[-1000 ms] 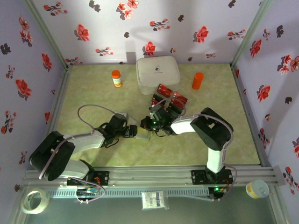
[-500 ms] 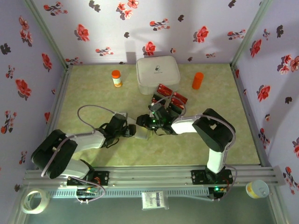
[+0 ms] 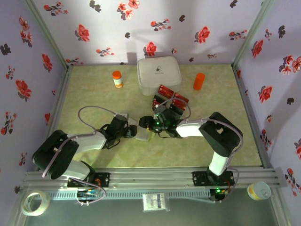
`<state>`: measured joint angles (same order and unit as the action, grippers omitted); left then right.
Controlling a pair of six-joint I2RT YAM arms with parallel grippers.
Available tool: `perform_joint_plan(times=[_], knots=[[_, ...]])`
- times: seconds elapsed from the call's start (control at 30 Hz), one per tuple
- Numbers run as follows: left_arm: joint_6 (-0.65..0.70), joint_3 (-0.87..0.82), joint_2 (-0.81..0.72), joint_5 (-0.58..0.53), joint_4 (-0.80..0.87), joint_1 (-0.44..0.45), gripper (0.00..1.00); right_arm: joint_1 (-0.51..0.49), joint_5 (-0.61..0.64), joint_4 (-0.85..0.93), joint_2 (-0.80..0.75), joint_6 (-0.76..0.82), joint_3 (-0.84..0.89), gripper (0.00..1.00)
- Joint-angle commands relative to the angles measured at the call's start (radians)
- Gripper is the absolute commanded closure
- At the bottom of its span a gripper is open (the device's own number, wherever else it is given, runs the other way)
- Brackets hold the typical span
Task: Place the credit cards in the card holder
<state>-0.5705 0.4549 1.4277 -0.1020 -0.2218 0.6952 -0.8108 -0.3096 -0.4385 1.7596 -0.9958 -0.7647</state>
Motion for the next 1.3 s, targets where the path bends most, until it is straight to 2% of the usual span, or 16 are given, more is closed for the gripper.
perform_joint_plan(times=[0.0,0.27,0.57,0.97,1.27], knots=[[-0.022,-0.038,0.066,0.08,0.029,0.003,0.31,-0.007,0.028,-0.012,-0.019,-0.012,0.011,0.4],[-0.03,-0.035,0.031,0.082,0.041,0.003,0.3,-0.007,-0.038,-0.021,0.042,-0.02,-0.057,0.41],[-0.061,-0.022,-0.149,0.076,0.117,-0.02,0.15,-0.007,-0.083,-0.088,0.066,-0.083,-0.079,0.45],[-0.124,-0.044,-0.395,0.063,0.209,-0.13,0.02,-0.043,-0.087,-0.129,0.059,-0.145,-0.111,0.42],[-0.118,-0.074,-0.56,0.064,0.316,-0.228,0.0,-0.055,-0.075,-0.177,0.182,-0.176,-0.196,0.42]])
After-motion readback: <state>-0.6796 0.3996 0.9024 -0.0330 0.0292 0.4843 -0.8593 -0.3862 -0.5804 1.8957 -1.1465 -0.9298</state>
